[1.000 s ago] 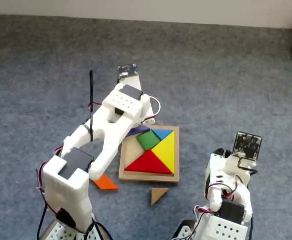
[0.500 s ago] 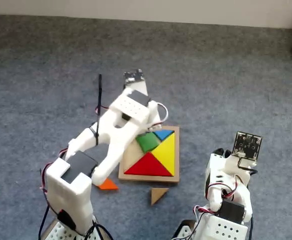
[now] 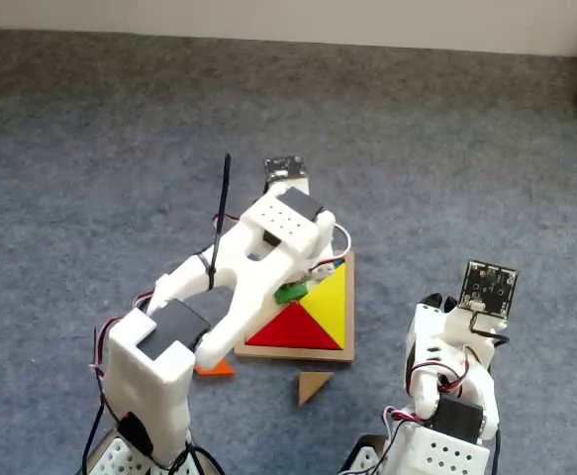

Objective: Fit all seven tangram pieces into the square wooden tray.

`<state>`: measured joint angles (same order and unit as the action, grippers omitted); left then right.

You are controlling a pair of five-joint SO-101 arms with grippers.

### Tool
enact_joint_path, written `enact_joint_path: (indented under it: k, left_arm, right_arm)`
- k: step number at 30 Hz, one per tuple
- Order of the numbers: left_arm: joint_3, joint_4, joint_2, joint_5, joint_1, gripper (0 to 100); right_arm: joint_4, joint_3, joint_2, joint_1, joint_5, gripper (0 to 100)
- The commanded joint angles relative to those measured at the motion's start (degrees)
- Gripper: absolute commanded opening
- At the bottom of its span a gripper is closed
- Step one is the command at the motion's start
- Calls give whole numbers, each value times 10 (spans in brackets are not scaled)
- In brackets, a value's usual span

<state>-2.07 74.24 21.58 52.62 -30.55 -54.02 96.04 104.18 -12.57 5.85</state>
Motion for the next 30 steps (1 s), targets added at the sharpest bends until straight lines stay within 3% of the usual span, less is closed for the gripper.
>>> enact_joint_path:
  k: [1, 13, 23, 30]
  left_arm:
    - [72, 48, -10, 5, -12, 6]
    - [184, 147, -10, 4, 50, 6]
    - [180, 143, -3, -50, 143, 6]
    - [94, 67, -3, -73, 140, 6]
  right_arm:
    - [3, 59, 4, -3, -4, 54]
    - [3, 59, 4, -3, -3, 54]
    - [3, 59, 4, -3, -3, 54]
    - [3, 59, 4, -3, -3, 54]
